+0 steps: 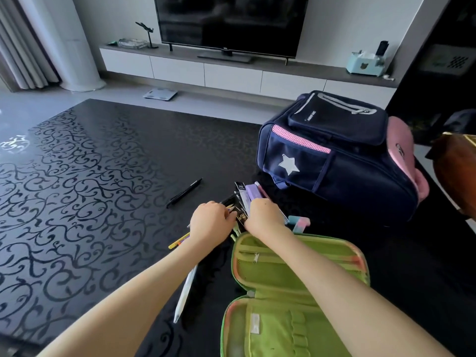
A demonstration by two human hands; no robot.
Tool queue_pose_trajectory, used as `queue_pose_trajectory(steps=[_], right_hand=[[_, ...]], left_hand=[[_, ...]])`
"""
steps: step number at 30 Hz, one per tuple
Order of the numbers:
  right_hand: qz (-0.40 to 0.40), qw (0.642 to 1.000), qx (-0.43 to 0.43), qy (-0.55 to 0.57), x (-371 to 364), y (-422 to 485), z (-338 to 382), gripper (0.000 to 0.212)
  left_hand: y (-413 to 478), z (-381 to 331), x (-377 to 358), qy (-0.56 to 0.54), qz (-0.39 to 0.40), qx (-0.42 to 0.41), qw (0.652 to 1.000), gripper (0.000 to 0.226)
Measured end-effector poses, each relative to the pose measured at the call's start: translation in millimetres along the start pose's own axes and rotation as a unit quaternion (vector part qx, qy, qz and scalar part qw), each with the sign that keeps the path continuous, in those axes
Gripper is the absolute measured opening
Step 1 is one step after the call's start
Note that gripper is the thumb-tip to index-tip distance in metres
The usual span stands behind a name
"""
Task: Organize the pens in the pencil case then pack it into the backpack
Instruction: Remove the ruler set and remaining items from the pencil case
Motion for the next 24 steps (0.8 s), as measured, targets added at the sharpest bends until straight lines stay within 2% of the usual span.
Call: queue_pose_trajectory(steps=[7,9,11,14,15,16,18,21,24], right_hand=[[0.021,0.998,-0.045,0.034,12.2,0.5,-13.7,0.023],[0.023,0.998,-0.054,0.032,14.8,-1.7,-20.7,0.023],[0.025,0.997,-0.060,0.035,16.2,-2.9,-27.0,0.023],[0.010,0.995,-0.070,0.066,20.6,-4.7,-33.8,0.006],[-0.001,0.995,-0.064,0.081,21.3,-2.8,-35.8,0.013],[-0.009,0.994,-0.055,0.098,23.5,-3.1,-36.5,0.021],[-0.033,0.986,-0.044,0.156,28.2,-5.1,-38.5,0.030],[-0.040,0.953,-0.025,0.300,31.2,-13.4,-38.8,0.026],[-0.034,0.943,-0.002,0.330,30.6,-25.3,-41.3,0.023]], left_hand=[[10.5,-20.0,-11.8,-0.017,0.071,0.109,0.991,0.036],[12.3,-24.7,-13.9,-0.023,0.077,0.126,0.989,0.029],[14.1,-25.9,-12.6,-0.055,0.081,0.150,0.984,0.019],[18.6,-18.0,-4.7,-0.137,0.075,0.190,0.969,0.015],[20.9,-13.9,-1.1,-0.174,0.071,0.199,0.962,0.014],[23.3,-9.9,2.4,-0.221,0.068,0.207,0.951,0.013],[24.3,-4.3,8.9,-0.346,0.083,0.230,0.906,0.020],[18.5,-10.3,20.8,-0.503,0.122,0.235,0.823,0.024],[11.3,-23.3,31.1,-0.604,0.154,0.220,0.750,0.023]])
Point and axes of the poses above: each hand's wrist, its own y-axis towards the middle knuckle, its own x-axis out of the back of the hand, z = x × y, the point moved 4 cm from there along y, towards the middle knuckle, and after that the axes turned 6 degrees about x, right-handed, at the moved point
